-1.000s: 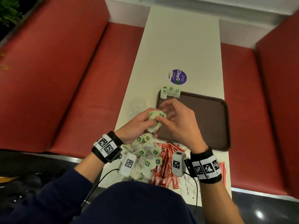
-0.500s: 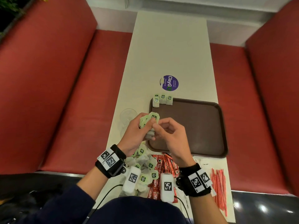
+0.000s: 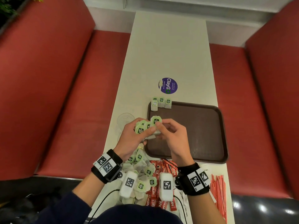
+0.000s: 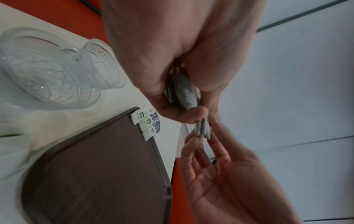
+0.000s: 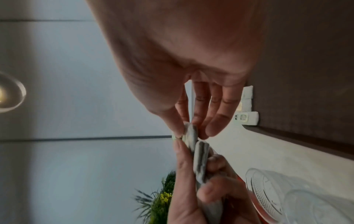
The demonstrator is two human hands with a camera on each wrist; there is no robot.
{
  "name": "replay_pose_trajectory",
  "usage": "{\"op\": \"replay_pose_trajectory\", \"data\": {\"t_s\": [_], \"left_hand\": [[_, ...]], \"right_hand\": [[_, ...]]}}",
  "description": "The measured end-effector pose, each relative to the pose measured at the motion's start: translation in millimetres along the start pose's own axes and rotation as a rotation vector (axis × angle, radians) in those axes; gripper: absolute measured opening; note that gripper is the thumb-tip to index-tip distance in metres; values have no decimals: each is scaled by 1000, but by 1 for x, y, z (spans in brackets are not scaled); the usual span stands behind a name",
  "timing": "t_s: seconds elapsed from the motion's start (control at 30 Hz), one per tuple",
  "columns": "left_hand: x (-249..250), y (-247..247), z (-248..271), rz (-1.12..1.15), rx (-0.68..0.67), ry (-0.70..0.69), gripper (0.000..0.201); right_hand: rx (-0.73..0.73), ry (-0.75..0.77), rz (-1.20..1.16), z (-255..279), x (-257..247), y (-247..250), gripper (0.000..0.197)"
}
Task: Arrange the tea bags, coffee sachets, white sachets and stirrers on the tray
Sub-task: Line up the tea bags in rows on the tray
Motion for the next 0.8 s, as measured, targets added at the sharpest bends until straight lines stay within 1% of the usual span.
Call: {"op": "replay_pose_trajectory", "data": {"t_s": [0.1, 0.17, 0.27, 0.37, 0.5, 0.67, 0.73, 0.8], "left_hand": [[0, 5, -1, 18, 19, 7, 11], [0, 9, -2, 22, 45, 15, 7], [0, 16, -1, 62, 79, 41, 9], [-1, 25, 2, 65, 96, 39, 21], [-1, 39, 4, 58, 118, 31, 27], [-1, 57, 6, 63, 161, 25, 27], [0, 62, 7, 73, 171, 29, 24], [0, 65, 7, 76, 172, 28, 21]], "right_hand": [[29, -21, -100, -21, 8, 9, 20], [95, -17, -72, -47, 16, 20, 20], [183, -22, 123, -93, 31, 36, 22], [219, -51, 360, -135, 47, 41, 18], [236, -28, 511, -182, 68, 32, 16], [218, -49, 627, -209, 88, 24, 13], [238, -68, 646, -213, 93, 22, 12], [260, -71, 647, -211, 93, 19, 16]]}}
Point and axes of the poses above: each hand's wrist, its own z-axis away from the middle knuckle, its own y-axis out of the back of the hand, x = y × z, the point moved 1 cm from there along -z, towards the middle knuckle, and after that the axes turned 1 degree about x, right-handed, at the moved point
